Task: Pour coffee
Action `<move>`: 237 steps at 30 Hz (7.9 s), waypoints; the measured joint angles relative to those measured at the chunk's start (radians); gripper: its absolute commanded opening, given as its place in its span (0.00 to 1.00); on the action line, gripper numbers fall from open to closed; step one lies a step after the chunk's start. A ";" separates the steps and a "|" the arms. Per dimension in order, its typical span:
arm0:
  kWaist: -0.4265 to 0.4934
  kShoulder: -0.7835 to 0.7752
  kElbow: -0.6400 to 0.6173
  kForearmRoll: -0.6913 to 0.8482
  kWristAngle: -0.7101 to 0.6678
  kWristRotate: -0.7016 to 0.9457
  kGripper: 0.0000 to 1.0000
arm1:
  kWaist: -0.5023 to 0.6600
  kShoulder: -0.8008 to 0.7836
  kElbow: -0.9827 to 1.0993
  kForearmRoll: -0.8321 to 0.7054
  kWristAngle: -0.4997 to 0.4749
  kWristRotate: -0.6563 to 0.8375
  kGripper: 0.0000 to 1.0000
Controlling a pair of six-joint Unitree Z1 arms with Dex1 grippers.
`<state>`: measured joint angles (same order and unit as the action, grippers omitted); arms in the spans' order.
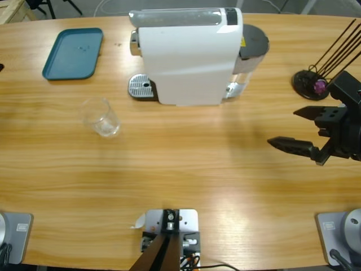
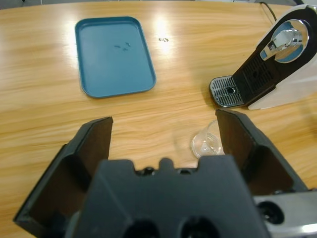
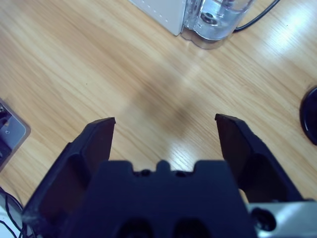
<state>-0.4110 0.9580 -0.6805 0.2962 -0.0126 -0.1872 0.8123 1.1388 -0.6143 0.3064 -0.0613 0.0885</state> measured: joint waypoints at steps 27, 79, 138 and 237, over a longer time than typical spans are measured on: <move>-0.013 0.509 -0.272 -0.412 -0.517 -0.744 0.73 | 0.000 0.000 0.000 0.000 0.000 0.000 0.86; -0.151 0.742 -0.347 -0.477 -0.595 -0.844 0.00 | 0.000 -0.004 0.000 0.000 0.000 0.000 0.85; -0.143 0.622 -0.304 -0.457 -0.531 -0.842 0.48 | 0.000 -0.008 0.000 -0.001 0.000 0.000 0.85; -0.192 0.058 -0.207 0.197 0.028 -0.129 0.99 | -0.023 -0.089 0.000 0.043 -0.062 0.075 1.00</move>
<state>-0.6034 1.0163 -0.8872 0.4933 0.0157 -0.3162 0.7895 1.0498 -0.6143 0.3494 -0.1238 0.1634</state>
